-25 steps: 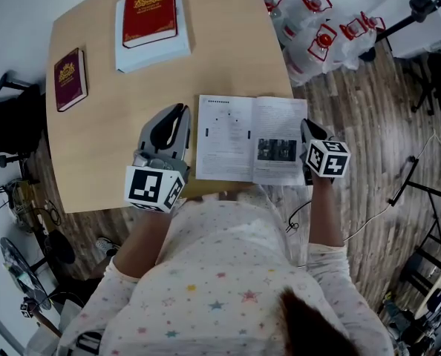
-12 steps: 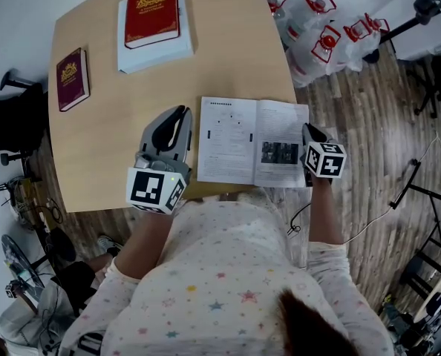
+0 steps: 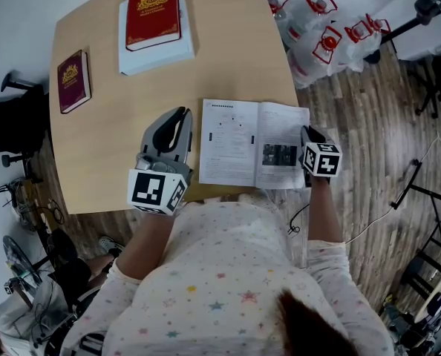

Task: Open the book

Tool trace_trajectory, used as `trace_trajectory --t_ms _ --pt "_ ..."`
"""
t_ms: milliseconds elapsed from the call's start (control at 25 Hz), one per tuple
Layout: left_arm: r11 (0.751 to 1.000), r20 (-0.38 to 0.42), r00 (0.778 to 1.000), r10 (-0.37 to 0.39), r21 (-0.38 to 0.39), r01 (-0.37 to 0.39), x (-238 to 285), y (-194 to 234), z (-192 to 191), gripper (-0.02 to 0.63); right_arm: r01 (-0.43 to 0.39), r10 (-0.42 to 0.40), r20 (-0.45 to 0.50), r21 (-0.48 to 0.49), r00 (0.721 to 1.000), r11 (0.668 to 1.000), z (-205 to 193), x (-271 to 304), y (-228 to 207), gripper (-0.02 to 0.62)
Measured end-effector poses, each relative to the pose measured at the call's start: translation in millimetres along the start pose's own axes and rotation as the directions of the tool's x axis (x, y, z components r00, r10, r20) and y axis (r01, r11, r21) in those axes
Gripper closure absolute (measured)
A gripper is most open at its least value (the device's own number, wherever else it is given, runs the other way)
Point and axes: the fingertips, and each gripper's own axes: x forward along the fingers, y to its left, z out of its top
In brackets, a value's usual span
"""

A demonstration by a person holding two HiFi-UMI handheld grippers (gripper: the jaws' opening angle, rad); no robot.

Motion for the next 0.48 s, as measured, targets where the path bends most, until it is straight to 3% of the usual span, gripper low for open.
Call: trace_trajectory --t_ms 480 --pt "1.0 0.008 1.0 -0.012 -0.005 0.012 -1.4 -1.8 -0.2 0.571 0.046 -0.045 -0.009 0.003 0.999 0.999 -2.1 -2.4 -7.9 0.472"
